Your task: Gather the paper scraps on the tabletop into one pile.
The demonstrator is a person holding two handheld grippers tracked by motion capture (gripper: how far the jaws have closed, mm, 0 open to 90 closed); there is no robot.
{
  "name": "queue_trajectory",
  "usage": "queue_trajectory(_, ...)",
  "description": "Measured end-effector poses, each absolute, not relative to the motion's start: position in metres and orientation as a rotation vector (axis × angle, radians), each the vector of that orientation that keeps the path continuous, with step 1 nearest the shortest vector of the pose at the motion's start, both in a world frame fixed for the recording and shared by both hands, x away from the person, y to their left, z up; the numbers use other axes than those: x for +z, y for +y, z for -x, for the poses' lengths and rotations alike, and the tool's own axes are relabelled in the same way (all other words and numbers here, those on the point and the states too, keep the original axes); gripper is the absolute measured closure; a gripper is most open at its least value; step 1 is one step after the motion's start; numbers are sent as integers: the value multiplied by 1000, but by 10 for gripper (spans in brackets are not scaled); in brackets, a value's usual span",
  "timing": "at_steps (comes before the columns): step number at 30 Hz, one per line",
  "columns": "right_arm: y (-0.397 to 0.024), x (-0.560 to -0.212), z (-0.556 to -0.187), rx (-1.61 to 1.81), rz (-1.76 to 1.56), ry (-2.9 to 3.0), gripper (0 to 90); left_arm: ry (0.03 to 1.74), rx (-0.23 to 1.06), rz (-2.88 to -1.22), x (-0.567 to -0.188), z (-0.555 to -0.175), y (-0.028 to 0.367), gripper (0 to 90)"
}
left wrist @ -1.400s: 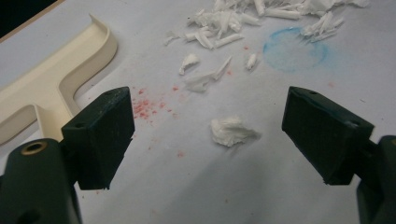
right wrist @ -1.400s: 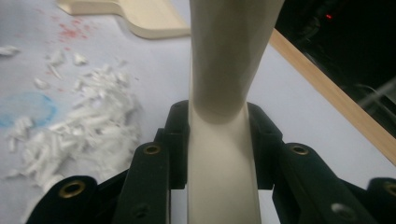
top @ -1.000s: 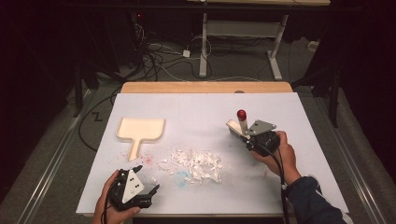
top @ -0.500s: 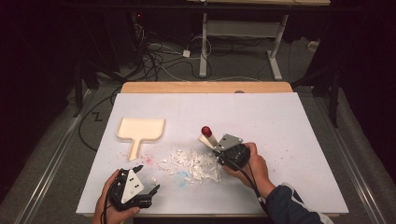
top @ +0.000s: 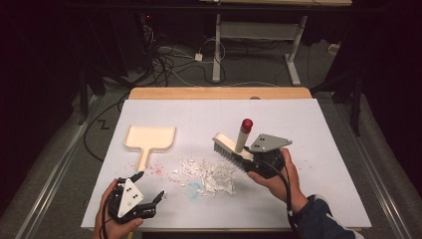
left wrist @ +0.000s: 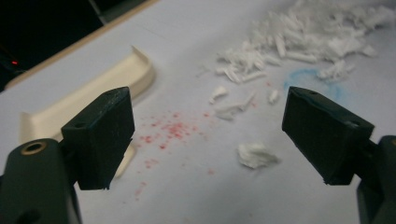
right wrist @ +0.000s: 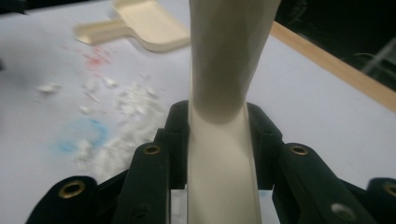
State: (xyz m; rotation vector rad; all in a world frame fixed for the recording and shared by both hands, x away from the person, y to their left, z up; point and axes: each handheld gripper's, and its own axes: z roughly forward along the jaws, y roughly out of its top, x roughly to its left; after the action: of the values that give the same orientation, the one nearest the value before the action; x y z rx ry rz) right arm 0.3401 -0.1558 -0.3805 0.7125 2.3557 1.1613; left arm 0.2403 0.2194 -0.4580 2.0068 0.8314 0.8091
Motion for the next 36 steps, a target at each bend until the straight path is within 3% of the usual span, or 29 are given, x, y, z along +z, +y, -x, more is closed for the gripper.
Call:
queue_trajectory(10,-95,-392,-316,1284,-570,2521,682,902,859,-1886,-447,-235,241,159)
queue_trajectory(22,-30,-424,-304,1277,-515,2675,682,899,856,-1870,-445,-231,246,159)
queue_trajectory(29,-17,-429,-300,1247,-489,2673,682,903,852,-1866,-446,-231,246,159)
queue_trajectory(36,-31,-427,-314,1149,-544,2649,682,898,825,-1892,-449,-234,243,159)
